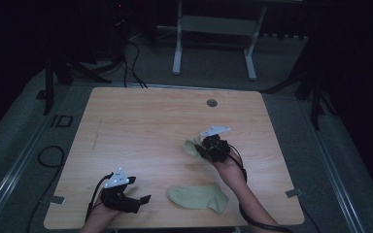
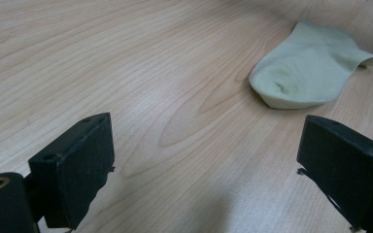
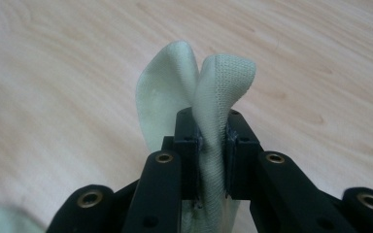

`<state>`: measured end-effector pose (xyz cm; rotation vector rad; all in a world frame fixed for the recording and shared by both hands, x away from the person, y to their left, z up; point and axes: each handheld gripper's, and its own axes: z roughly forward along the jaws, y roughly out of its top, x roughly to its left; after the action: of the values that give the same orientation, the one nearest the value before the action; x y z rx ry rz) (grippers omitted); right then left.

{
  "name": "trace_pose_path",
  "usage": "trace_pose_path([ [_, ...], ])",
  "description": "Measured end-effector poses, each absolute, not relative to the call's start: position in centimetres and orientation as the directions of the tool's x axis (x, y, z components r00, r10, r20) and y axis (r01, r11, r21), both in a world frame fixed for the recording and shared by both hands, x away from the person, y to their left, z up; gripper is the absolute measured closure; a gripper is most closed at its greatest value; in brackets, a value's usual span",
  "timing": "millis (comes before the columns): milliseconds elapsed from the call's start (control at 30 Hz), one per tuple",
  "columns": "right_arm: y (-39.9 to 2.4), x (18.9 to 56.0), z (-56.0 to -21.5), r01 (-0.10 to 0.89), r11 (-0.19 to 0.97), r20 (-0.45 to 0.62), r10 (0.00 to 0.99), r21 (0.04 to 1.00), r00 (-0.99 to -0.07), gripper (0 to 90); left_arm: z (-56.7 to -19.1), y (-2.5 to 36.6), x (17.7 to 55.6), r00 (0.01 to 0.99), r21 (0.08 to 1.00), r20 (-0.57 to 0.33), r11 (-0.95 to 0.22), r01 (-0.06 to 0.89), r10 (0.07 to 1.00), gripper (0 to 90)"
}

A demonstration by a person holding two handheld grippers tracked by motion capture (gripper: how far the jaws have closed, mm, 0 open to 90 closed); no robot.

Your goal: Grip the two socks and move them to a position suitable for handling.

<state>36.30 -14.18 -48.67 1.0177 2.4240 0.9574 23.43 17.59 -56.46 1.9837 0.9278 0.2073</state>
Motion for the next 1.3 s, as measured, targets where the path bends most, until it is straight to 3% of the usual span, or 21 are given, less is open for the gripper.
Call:
trace_pose_path([
  [400, -15.8, 32.7, -51.7, 0.512, 0.527, -0.050, 0.729, 0.678, -0.683, 78.4, -56.6, 17.1, 23.4, 0.716, 0.788, -0.204, -0.322, 0.524, 0.668, 6.6],
  [967, -14.7, 33.1, -55.6, 0.524, 0.547, -0.080, 0.738, 0.652, -0.670, 75.3, -56.4, 14.8, 24.7, 0.751, 0.781, -0.201, -0.359, 0.510, 0.629, 8.4],
  [1067, -14.7, 33.1, -55.6, 0.528, 0.541, -0.068, 0.737, 0.654, -0.672, 71.0, -56.3, 14.4, 25.1, 0.757, 0.782, -0.203, -0.363, 0.507, 0.621, 10.6],
  [1100, -14.6, 33.2, -55.5, 0.538, 0.542, -0.036, 0.725, 0.646, -0.687, 57.6, -56.1, 14.1, 25.5, 0.763, 0.784, -0.210, -0.361, 0.505, 0.612, 12.0],
  [1300, -14.8, 33.0, -53.4, 0.503, 0.552, -0.049, 0.704, 0.665, -0.709, 41.6, -55.3, 13.0, 27.2, 0.768, 0.784, -0.211, -0.364, 0.503, 0.605, 14.9],
])
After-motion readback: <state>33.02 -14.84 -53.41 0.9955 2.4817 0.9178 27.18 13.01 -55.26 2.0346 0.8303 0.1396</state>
